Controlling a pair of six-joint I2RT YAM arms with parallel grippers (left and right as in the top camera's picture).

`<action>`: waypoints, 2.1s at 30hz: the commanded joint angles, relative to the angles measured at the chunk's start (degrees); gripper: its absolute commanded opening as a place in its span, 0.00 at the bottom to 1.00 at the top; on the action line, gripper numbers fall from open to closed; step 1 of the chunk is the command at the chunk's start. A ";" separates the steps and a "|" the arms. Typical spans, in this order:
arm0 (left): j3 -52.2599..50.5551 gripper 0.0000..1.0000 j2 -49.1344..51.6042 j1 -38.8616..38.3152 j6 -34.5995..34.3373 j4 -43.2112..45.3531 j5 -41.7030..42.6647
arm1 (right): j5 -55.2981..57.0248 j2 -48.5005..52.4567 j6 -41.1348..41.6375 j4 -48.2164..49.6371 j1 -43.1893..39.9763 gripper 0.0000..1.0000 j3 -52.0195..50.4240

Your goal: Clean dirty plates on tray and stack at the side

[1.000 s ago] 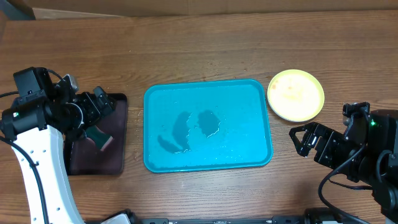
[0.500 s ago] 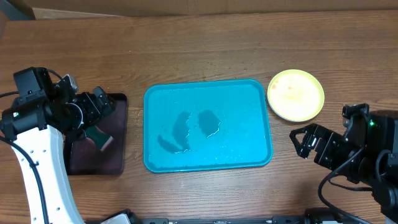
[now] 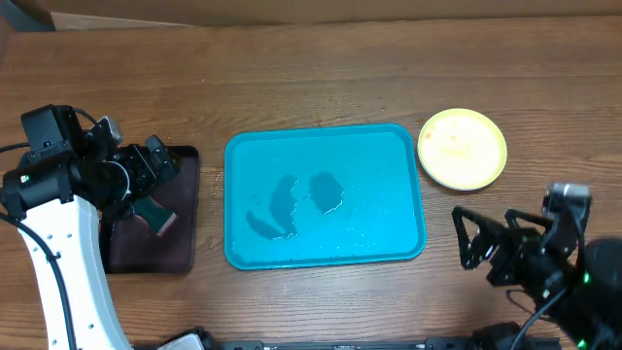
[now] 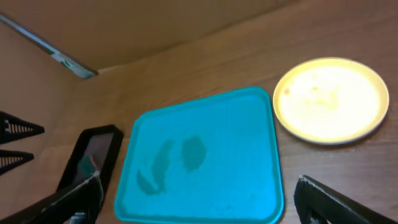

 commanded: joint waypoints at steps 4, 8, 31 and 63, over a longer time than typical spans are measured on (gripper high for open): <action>0.66 1.00 0.39 -0.22 0.26 0.07 -0.26 | 4.37 -9.22 -0.31 8.66 0.00 1.00 -12.55; 0.66 1.00 0.39 -0.22 0.26 0.07 -0.26 | 5.86 -12.22 -0.28 16.35 -0.26 1.00 -21.55; 0.66 1.00 0.39 -0.22 0.26 0.04 -0.26 | 6.47 -31.30 2.73 35.26 -4.15 1.00 -45.16; 0.66 1.00 0.39 -0.22 0.26 0.04 -0.26 | 4.42 -31.21 -0.31 57.42 -9.55 1.00 -61.59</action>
